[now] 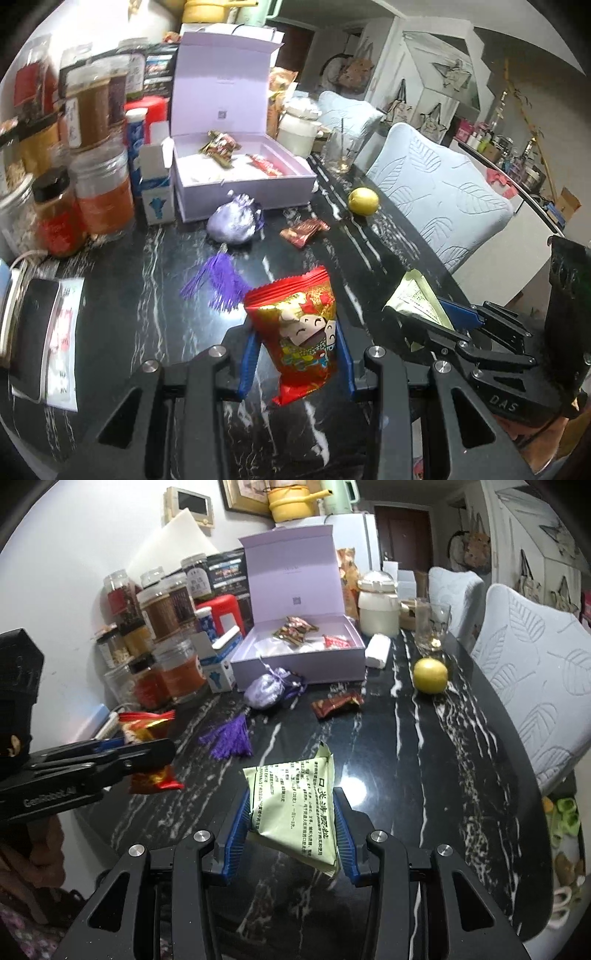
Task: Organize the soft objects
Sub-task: 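Lift and carry both held packets toward the lavender box, then lower both packets into the lavender box and open both tools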
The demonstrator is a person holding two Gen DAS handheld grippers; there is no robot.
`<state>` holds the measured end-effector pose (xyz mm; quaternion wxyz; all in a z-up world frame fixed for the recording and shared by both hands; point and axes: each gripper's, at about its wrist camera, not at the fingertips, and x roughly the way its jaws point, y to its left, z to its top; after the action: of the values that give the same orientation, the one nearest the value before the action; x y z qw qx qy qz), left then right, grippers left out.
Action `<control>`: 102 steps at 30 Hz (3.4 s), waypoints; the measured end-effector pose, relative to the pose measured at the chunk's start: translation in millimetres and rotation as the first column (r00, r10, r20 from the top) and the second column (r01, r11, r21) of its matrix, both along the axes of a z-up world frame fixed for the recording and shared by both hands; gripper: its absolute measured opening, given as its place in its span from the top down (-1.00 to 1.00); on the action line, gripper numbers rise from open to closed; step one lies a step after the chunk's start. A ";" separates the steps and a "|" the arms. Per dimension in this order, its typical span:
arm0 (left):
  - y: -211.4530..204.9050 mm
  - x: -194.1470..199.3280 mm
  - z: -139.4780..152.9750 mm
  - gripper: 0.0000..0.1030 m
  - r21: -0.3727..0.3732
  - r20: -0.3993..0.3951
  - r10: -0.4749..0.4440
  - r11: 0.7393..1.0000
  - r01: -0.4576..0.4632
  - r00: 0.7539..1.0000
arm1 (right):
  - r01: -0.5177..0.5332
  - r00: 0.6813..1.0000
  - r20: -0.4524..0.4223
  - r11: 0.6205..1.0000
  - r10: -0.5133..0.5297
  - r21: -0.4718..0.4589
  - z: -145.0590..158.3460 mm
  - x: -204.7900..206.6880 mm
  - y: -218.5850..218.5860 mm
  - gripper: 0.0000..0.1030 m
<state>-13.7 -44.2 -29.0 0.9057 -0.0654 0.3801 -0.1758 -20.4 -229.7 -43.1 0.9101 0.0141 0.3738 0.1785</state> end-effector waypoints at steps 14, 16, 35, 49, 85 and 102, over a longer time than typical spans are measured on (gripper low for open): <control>-13.4 47.2 53.5 0.31 0.023 0.159 -0.029 0.999 0.025 0.987 | -0.026 0.993 0.113 1.000 0.026 -0.003 56.2 34.6 -2.1 0.18; -14.7 56.1 62.4 0.31 0.032 0.187 -0.026 0.999 0.020 0.982 | -0.024 0.991 0.128 1.000 0.024 -0.001 63.4 42.3 -3.4 0.18; -15.4 156.2 110.1 0.31 0.059 0.328 0.027 0.997 -0.048 0.944 | -0.056 0.963 0.263 0.998 0.052 0.010 117.4 148.4 -8.2 0.18; -4.0 247.6 104.0 0.31 0.093 0.307 0.072 0.990 -0.106 0.949 | -0.076 0.958 0.275 0.997 0.076 -0.007 123.3 247.4 9.9 0.18; 7.9 369.5 5.5 0.31 0.256 -0.006 0.149 0.956 -0.142 0.989 | -0.085 0.996 -0.001 0.990 0.085 -0.116 28.5 397.4 60.0 0.18; -1.8 398.3 -44.6 0.31 0.332 -0.162 0.176 0.936 -0.114 0.971 | -0.081 0.994 -0.081 0.981 0.068 -0.174 -8.3 405.5 62.9 0.17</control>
<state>384.6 -46.0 -73.5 0.8746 0.0379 0.4819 -0.0372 385.1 -166.9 -51.4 0.8858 -0.0742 0.4221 0.1778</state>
